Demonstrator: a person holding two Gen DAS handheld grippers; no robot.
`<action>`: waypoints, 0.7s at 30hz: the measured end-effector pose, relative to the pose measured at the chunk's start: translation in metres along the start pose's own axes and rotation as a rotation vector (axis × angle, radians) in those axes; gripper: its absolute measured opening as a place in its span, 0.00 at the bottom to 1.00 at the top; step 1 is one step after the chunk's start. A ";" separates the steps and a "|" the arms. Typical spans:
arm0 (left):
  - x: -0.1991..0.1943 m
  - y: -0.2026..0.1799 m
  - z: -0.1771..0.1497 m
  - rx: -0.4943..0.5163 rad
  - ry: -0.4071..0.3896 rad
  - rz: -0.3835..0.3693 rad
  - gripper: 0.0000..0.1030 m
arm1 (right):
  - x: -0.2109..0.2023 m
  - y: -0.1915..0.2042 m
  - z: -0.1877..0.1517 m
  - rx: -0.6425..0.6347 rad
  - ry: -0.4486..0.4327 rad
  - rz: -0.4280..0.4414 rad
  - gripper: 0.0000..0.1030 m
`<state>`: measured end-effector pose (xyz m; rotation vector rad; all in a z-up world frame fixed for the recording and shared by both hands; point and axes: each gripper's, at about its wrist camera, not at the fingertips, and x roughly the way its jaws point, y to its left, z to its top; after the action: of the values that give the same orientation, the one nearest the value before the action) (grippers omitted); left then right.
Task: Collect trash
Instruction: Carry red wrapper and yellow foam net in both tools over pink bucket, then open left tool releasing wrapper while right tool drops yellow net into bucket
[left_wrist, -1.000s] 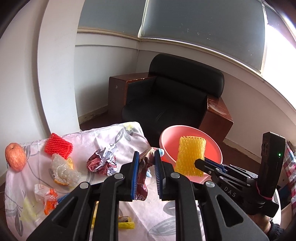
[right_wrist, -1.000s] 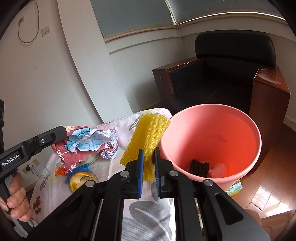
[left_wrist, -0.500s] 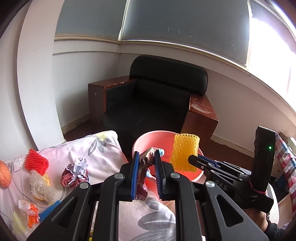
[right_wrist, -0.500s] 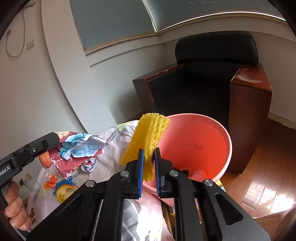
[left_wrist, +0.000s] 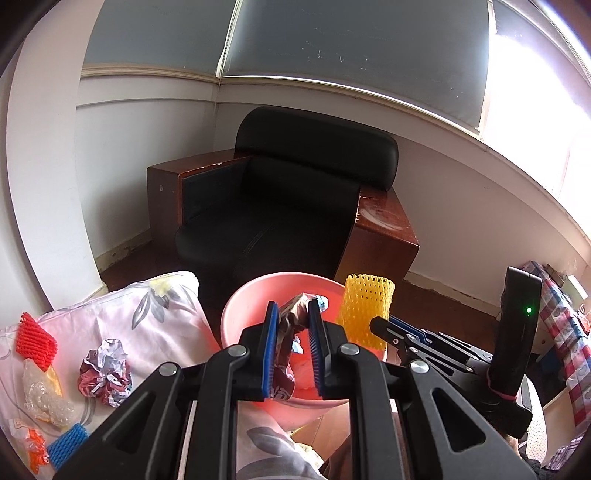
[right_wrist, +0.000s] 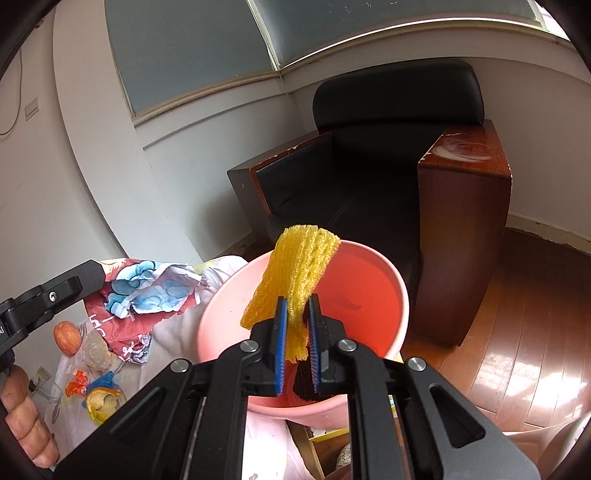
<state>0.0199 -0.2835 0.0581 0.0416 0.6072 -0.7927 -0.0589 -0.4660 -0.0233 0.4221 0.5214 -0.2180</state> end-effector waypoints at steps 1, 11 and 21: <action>0.004 -0.001 0.001 0.003 0.000 -0.001 0.15 | 0.000 -0.002 0.001 0.001 -0.003 -0.006 0.11; 0.050 -0.010 0.006 -0.017 0.042 -0.029 0.15 | 0.013 -0.021 0.003 0.021 0.016 -0.049 0.11; 0.090 -0.009 -0.003 -0.048 0.125 -0.016 0.18 | 0.037 -0.026 -0.006 0.031 0.097 -0.053 0.11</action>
<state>0.0609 -0.3479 0.0105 0.0423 0.7453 -0.7946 -0.0383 -0.4905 -0.0559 0.4509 0.6255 -0.2578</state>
